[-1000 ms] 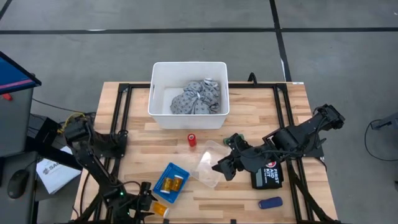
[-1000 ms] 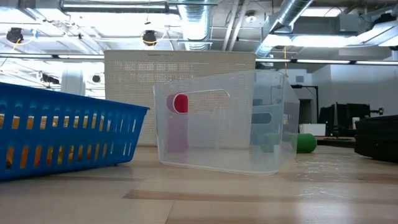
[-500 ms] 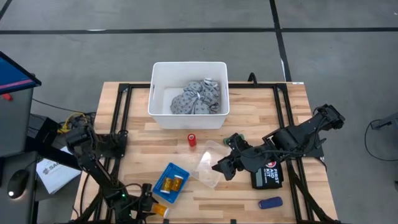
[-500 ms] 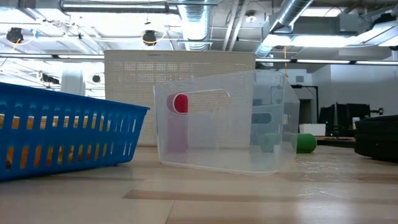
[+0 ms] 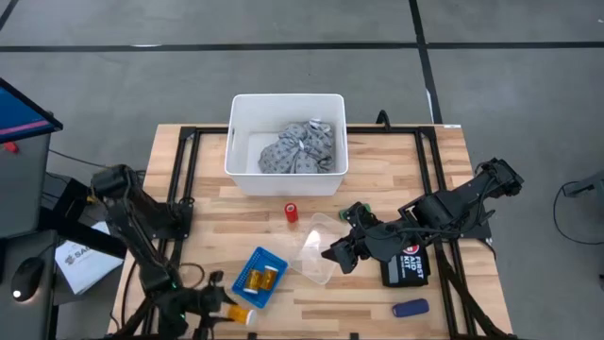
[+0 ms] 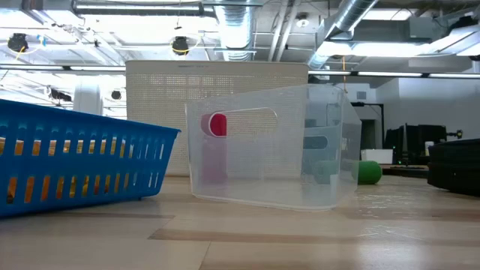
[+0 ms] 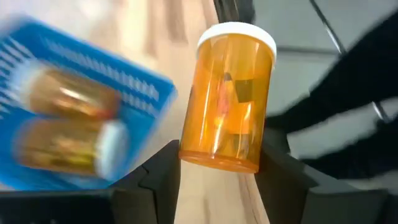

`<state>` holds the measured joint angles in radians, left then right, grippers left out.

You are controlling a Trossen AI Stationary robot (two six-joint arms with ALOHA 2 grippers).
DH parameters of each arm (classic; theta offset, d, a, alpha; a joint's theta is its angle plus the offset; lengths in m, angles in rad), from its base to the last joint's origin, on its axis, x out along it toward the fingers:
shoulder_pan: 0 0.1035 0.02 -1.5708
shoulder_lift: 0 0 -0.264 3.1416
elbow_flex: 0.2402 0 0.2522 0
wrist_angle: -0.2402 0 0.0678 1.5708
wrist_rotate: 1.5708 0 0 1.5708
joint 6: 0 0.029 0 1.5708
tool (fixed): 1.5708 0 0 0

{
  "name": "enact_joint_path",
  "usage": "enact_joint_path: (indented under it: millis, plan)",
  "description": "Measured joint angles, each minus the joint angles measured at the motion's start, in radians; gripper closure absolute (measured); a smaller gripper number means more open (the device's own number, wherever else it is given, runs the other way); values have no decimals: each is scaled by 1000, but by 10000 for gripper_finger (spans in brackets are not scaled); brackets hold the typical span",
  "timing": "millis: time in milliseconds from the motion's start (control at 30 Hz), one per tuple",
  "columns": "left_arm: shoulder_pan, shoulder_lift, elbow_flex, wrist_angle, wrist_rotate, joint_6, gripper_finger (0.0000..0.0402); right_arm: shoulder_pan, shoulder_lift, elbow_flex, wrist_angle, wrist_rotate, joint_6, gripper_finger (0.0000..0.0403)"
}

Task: Pick & Place Medicine items
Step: Put the yellow bottle into the blue bin, then put the red bandage into the transparent bin

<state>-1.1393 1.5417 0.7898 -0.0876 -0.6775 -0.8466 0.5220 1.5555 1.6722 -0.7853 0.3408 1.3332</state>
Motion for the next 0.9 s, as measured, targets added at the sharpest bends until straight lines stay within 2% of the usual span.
enact_joint_path:
  millis: [133, 200, 433, 600, 900]
  plan:
    - [46, -109, 0, -141, -107, -68, 238, 0, 0, 0, 0, 16, -6, 182]
    - [97, -147, 0, -211, -117, -146, 236, 0, 0, 0, 0, 26, -15, 182]
    - [265, -127, -1, -231, 67, -255, 230, 0, 0, 0, -12, 27, -31, 182]
    - [314, -106, -1, -231, 79, -281, 220, 0, 0, 0, -17, 27, -31, 182]
    - [327, -106, -1, -337, 81, -362, 154, 0, 0, 0, -24, 23, -40, 182]
